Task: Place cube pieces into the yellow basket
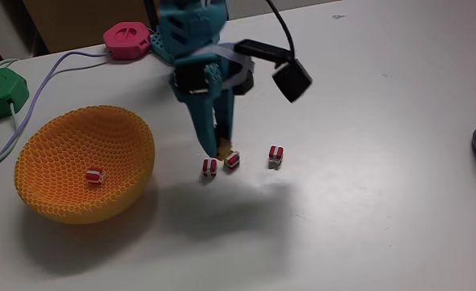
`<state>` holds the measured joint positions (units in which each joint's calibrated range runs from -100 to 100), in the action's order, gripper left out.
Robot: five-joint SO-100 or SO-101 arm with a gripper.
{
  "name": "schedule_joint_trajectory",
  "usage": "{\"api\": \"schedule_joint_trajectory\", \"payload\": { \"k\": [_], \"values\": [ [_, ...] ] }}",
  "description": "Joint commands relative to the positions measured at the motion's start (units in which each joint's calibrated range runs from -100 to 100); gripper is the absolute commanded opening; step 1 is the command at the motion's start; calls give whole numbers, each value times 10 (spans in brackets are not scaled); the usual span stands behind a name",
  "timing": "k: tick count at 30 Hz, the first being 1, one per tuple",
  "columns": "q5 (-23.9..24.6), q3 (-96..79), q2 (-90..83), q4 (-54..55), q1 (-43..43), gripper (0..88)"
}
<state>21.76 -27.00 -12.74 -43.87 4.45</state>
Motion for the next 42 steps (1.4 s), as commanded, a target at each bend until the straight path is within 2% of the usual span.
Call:
{"api": "schedule_joint_trajectory", "payload": {
  "k": [1,6,7,8,9,12,15,19,22,25,28,33,42],
  "values": [
    [-31,38,-142,-50,98,0],
    [-61,9,-185,-96,254,7],
    [-68,1,-183,-102,270,90],
    [-87,-10,-180,-107,278,232],
    [-96,-16,-179,-120,284,307],
    [-102,-28,-178,-152,283,407],
    [-99,-21,-179,-192,263,454],
    [-73,9,-178,-237,177,440],
    [-43,3,-170,-247,77,401],
    [0,-17,-122,-216,-39,371],
    [50,-58,-67,-159,-111,334],
    [105,-110,1,-58,-145,298],
    [122,-130,39,3,-110,283]
  ]
}}
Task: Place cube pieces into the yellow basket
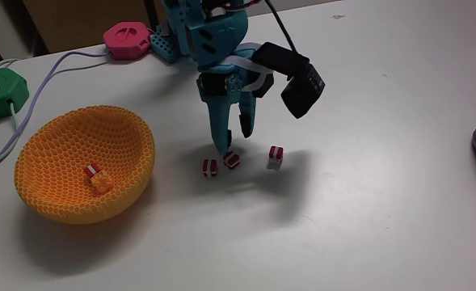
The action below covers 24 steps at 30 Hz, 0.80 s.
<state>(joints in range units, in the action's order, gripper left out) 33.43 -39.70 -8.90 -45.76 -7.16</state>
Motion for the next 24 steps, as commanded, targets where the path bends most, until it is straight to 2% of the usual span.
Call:
{"api": "schedule_joint_trajectory", "payload": {
  "k": [1,15,24],
  "values": [
    [6,-5,6,27,7,280],
    [9,28,105,111,26,250],
    [6,48,127,120,30,229]
  ]
}}
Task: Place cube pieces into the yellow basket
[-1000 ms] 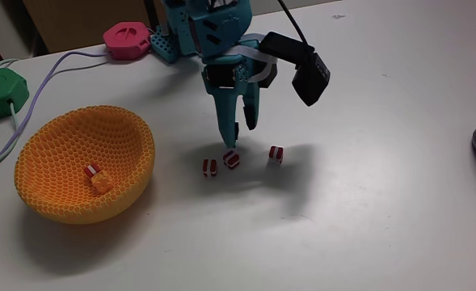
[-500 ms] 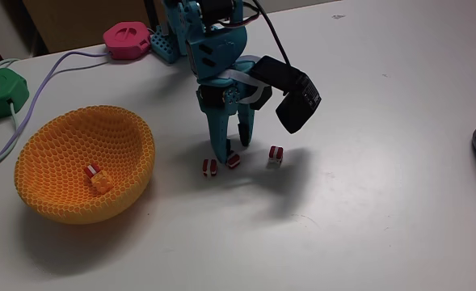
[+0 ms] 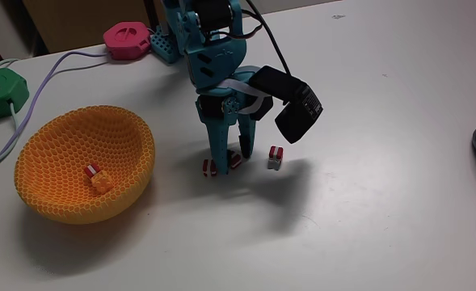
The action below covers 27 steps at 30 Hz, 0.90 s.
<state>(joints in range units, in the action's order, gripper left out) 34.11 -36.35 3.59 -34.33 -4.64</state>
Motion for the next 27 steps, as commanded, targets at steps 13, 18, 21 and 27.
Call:
{"api": "schedule_joint_trajectory", "payload": {
  "k": [13,18,21,27],
  "values": [
    [-59,136,-83,-128,55,0],
    [-108,163,-229,-166,141,0],
    [-129,180,-284,-200,227,0],
    [-185,143,-299,-245,354,307]
  ]
}}
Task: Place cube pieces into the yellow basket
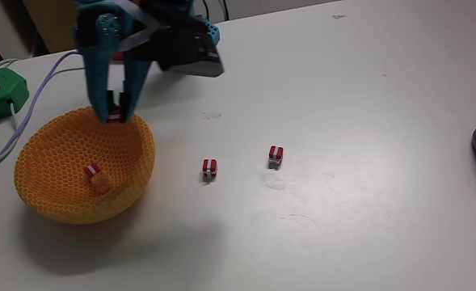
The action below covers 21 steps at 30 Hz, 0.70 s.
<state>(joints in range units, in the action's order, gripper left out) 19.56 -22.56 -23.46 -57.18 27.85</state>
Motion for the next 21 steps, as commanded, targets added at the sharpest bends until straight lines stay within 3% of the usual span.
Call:
{"api": "schedule_joint_trajectory", "payload": {
  "k": [1,4,7,11,17,21],
  "values": [
    [-53,5,-27,-25,31,364],
    [-51,-2,-25,-53,18,427],
    [-21,-17,-25,-53,-32,419],
    [46,-23,-8,-63,-158,373],
    [208,-53,49,-66,-315,252],
    [244,-80,83,-29,-335,242]
  ]
}}
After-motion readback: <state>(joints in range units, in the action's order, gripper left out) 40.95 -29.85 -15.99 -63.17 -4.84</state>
